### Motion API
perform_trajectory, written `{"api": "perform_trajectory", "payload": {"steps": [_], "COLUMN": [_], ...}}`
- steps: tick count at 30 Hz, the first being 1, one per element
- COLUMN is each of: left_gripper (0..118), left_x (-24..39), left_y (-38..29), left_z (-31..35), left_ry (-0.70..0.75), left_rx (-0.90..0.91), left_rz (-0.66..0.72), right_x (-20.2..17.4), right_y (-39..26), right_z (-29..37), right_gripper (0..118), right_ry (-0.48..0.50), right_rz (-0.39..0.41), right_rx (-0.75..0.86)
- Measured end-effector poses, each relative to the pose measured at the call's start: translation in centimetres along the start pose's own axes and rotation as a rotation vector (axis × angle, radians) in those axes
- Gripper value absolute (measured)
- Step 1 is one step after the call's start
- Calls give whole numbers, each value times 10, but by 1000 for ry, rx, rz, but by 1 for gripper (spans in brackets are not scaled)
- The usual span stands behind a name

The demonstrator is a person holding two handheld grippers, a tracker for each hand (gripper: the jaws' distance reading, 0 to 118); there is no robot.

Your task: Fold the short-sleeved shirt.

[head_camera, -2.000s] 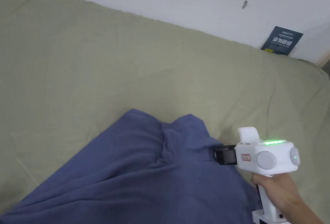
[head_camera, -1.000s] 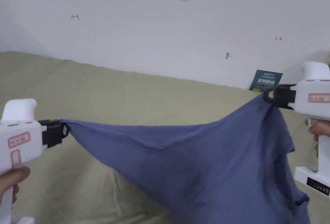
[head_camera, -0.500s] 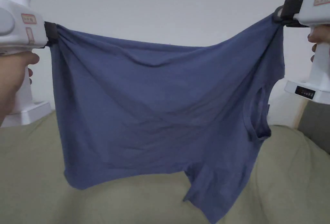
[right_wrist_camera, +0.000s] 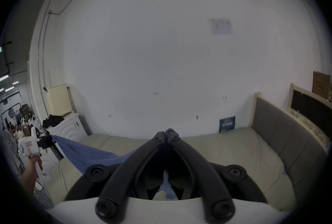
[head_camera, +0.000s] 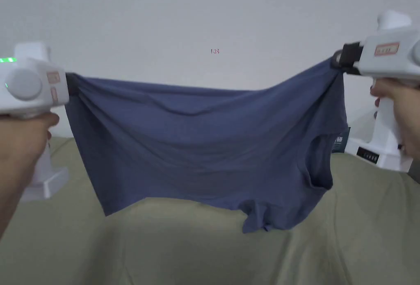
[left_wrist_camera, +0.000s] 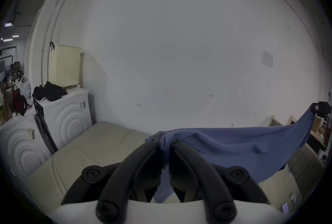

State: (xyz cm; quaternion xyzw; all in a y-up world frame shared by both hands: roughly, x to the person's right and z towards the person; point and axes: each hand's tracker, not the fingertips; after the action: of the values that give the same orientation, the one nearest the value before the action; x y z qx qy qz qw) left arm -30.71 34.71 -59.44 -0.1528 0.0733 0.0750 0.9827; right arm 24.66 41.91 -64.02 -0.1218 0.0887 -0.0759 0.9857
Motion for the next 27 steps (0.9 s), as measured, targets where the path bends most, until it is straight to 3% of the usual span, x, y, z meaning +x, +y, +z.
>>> {"api": "perform_trajectory", "payload": {"steps": [7,11,15,20,27], "left_gripper": [7,7,7,7,7], "left_x": [-14,-27,-41,-71,-102], "left_y": [-97,-141,-205,-312,-424], "left_z": [-17,31,102,187,239], "left_ry": [-31,-92,-102,-117,-72], "left_rx": [-56,-69,-139,-266,-487], "left_rz": [39,57,-20,1,43], "right_x": [25,33,39,35,31], "right_y": [-80,-120,-181,-304,-447], "right_z": [5,63,137,229,291], "right_gripper": [3,3,3,3,3], "right_ry": [-18,38,63,95,17], "right_rz": [-50,-60,-55,-66,-123], "right_rx": [-52,-89,-153,-305,-574]}}
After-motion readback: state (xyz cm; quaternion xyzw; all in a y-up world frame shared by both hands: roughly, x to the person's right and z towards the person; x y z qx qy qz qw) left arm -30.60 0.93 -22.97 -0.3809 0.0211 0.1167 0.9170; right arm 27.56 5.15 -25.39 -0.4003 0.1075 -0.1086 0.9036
